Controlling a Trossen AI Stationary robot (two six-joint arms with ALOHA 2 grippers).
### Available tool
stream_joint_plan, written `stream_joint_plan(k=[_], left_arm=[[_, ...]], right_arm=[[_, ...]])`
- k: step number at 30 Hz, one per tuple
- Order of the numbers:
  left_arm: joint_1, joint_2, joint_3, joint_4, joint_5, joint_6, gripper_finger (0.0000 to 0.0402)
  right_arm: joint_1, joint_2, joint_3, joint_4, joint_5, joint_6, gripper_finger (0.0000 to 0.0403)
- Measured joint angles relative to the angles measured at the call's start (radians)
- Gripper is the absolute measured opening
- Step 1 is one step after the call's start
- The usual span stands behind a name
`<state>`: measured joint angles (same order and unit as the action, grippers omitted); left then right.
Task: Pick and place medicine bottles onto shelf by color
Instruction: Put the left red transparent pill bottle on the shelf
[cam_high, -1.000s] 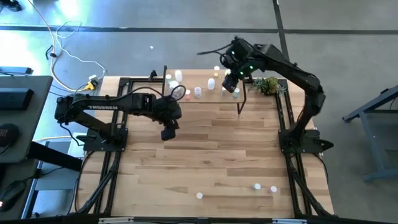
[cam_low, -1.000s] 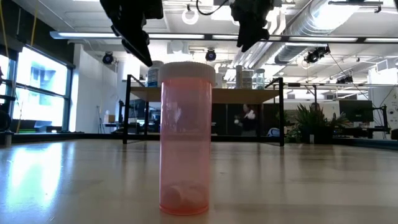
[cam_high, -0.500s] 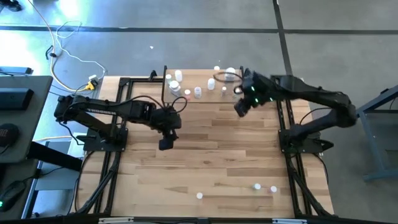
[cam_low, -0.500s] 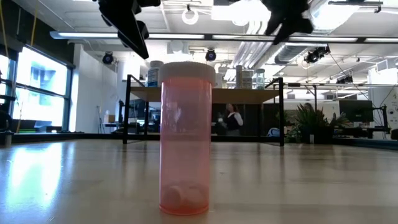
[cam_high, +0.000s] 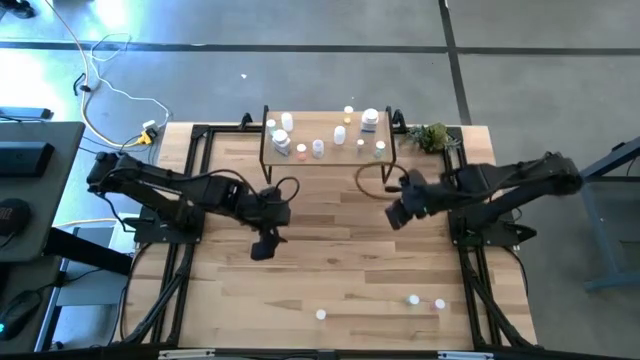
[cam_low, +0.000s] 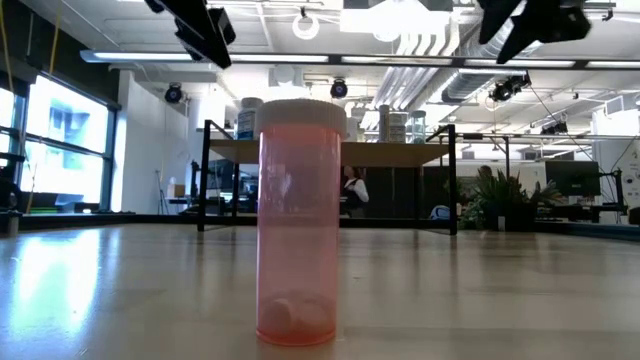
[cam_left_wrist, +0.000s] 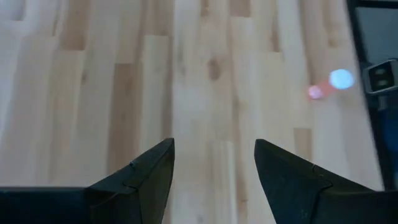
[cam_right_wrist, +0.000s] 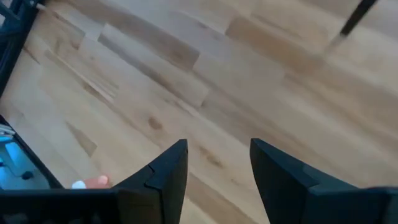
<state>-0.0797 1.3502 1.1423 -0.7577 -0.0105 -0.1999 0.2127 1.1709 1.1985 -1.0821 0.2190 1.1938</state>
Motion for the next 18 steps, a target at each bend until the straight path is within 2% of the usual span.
stream_joint_plan(k=[8,18], left_arm=[[-0.130,0.000,0.000,0.105,0.033,-0.025,0.0213],[-0.247,0.000,0.000,0.304,0.025,-0.025,0.0214]], right_arm=[[0.178,0.008,-0.005,-0.033,0.121,0.245,0.0165],[0.207,0.018,-0.005,-0.036,0.149,0.282,0.0165]])
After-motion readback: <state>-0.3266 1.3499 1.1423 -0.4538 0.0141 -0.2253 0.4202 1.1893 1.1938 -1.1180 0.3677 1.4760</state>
